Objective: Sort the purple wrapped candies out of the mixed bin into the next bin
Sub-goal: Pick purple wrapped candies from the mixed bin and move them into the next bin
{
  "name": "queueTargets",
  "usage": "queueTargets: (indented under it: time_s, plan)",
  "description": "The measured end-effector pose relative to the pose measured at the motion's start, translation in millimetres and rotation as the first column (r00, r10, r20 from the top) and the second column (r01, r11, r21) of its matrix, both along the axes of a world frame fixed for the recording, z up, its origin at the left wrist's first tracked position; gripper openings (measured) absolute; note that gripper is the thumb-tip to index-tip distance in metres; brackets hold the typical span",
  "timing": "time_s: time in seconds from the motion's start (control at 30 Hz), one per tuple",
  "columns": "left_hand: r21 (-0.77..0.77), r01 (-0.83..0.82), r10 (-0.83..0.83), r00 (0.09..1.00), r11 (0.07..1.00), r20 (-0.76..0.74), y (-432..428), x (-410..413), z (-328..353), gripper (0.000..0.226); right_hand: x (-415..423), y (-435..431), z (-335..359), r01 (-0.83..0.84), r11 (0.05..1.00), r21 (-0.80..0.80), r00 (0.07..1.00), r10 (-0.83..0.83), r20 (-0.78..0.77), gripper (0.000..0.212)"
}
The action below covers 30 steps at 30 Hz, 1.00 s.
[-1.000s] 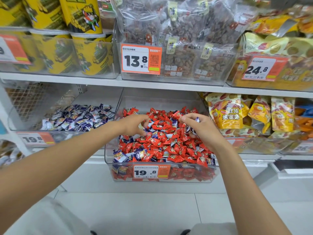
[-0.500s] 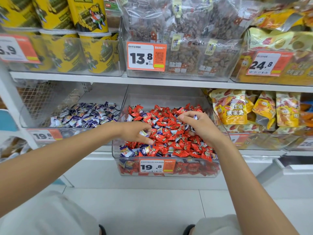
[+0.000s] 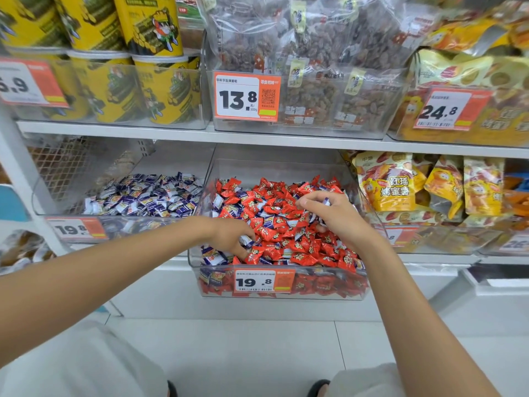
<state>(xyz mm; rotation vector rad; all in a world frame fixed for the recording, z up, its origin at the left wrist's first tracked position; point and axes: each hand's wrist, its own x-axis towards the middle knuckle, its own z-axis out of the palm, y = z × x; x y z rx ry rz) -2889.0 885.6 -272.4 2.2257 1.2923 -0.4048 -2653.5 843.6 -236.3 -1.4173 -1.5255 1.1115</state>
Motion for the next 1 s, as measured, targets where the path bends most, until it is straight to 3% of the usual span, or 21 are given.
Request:
queueTargets:
  time_s: [0.13, 0.27, 0.37, 0.47, 0.7, 0.83, 0.93, 1.0]
  plan:
    - [0.046, -0.073, 0.070, 0.995, 0.996, 0.068, 2.5, -3.9, 8.6, 0.058, 1.8, 0.1, 0.7, -0.006, 1.000, 0.009, 1.000, 0.006, 0.021, 0.020]
    - [0.126, -0.092, 0.064, 0.975, 0.988, 0.211, 4.5, -9.3, 15.7, 0.017, 4.9, 2.3, 1.1, -0.008, 0.999, 0.045, 0.999, 0.006, 0.049, 0.020]
    - [0.146, -0.157, 0.103, 0.940, 0.977, 0.324, 4.0, -16.3, 33.2, 0.015, 6.6, 2.2, 1.1, -0.029, 0.996, 0.086, 0.996, 0.022, 0.081, 0.016]
    - [0.156, -0.192, 0.116, 0.911, 0.969, 0.396, 0.5, -20.3, 46.0, 0.034, 2.9, 0.9, 0.9, -0.089, 0.990, 0.112, 0.990, 0.075, 0.122, 0.010]
    - [0.217, -0.477, 0.234, 0.717, 0.852, 0.657, -9.2, -49.7, 48.0, 0.012, -41.1, 2.1, -6.5, -0.352, 0.936, 0.024, 0.900, 0.331, 0.284, 0.019]
    - [0.220, -0.529, 0.213, 0.637, 0.820, 0.741, -19.3, -63.8, 36.3, 0.012, -105.2, 13.5, -17.2, -0.534, 0.842, -0.076, 0.749, 0.513, 0.420, 0.038]
    - [0.214, -0.520, 0.168, 0.592, 0.827, 0.788, -21.2, -68.7, 29.3, 0.025, -146.6, 21.5, -38.3, -0.644, 0.746, -0.171, 0.533, 0.597, 0.600, 0.044]
    - [0.218, -0.496, 0.160, 0.612, 0.841, 0.774, -19.4, -70.7, 24.1, 0.032, -157.6, 27.3, -47.7, -0.672, 0.714, -0.197, 0.418, 0.584, 0.696, 0.043]
